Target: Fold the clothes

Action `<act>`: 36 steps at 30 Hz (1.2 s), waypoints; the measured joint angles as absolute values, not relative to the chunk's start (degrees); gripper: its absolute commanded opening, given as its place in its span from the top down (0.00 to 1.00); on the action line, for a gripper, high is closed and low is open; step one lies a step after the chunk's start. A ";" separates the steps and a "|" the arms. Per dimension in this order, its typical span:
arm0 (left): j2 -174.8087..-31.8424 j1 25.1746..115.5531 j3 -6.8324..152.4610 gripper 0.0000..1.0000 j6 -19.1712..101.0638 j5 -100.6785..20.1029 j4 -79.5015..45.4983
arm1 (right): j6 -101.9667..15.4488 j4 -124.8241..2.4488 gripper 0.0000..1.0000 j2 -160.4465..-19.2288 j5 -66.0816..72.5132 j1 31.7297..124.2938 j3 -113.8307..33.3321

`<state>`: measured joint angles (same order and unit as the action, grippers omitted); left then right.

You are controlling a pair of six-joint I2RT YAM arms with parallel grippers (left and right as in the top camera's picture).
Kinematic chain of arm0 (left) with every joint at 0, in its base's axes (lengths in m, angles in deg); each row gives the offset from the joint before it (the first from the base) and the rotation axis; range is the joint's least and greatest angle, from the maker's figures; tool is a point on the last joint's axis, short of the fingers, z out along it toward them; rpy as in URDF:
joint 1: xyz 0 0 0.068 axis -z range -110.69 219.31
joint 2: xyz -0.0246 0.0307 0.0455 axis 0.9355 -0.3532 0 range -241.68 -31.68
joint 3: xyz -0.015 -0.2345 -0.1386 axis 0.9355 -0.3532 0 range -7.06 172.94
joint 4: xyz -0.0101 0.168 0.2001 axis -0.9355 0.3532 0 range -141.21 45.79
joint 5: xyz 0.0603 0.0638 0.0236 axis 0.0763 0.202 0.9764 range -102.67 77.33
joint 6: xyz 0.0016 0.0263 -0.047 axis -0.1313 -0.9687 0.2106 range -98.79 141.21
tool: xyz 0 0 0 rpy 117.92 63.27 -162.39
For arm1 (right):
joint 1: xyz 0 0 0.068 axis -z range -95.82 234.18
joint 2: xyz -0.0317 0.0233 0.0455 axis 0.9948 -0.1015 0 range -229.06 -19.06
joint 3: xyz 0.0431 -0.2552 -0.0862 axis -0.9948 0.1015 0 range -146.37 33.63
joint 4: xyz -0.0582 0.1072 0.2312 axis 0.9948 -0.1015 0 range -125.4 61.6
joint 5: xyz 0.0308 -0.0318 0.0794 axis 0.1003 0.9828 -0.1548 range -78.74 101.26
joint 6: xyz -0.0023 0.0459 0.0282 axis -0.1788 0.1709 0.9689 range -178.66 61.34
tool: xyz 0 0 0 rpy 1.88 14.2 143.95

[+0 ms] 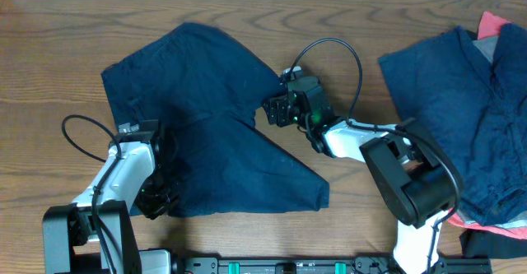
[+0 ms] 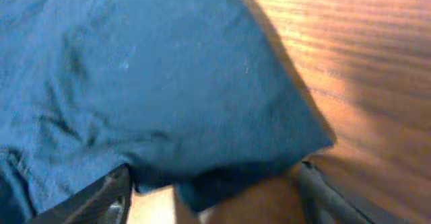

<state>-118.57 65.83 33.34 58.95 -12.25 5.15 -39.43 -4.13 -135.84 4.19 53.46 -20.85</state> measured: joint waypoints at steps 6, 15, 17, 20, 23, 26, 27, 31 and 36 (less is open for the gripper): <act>-118.57 65.83 33.34 0.94 58.95 -12.25 5.17 | -39.24 -1.77 0.41 -137.37 6.94 53.39 -21.38; -118.57 65.83 33.34 0.94 58.95 -12.25 5.17 | -39.83 -2.32 0.87 -137.80 10.16 53.41 -21.42; -118.57 65.83 33.34 0.93 58.95 -12.25 5.17 | -40.29 -3.02 0.99 -137.80 10.68 53.41 -21.51; -118.57 65.83 33.34 0.94 58.95 -12.25 5.17 | -40.33 -3.28 0.99 -137.80 11.01 53.46 -21.51; -118.57 65.83 33.34 0.94 58.95 -12.25 5.19 | -41.31 -3.28 0.99 -137.76 10.79 53.46 -21.51; -118.57 65.83 33.34 0.94 58.95 -12.25 5.17 | -42.23 -3.80 0.81 -137.37 10.26 53.46 -21.53; -118.57 65.83 33.34 0.94 58.95 -12.25 5.17 | -42.38 -4.24 0.62 -137.10 9.96 53.46 -21.51; -118.57 65.83 33.34 0.94 58.95 -12.25 5.19 | -41.97 -5.05 0.53 -135.11 9.13 53.63 -21.35; -118.57 65.83 33.34 0.94 58.95 -12.25 5.17 | -35.89 -4.81 0.51 -131.53 4.82 57.41 -21.55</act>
<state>-118.57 65.83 33.34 58.95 -12.25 5.17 -35.89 -4.81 -131.53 4.82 57.41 -21.55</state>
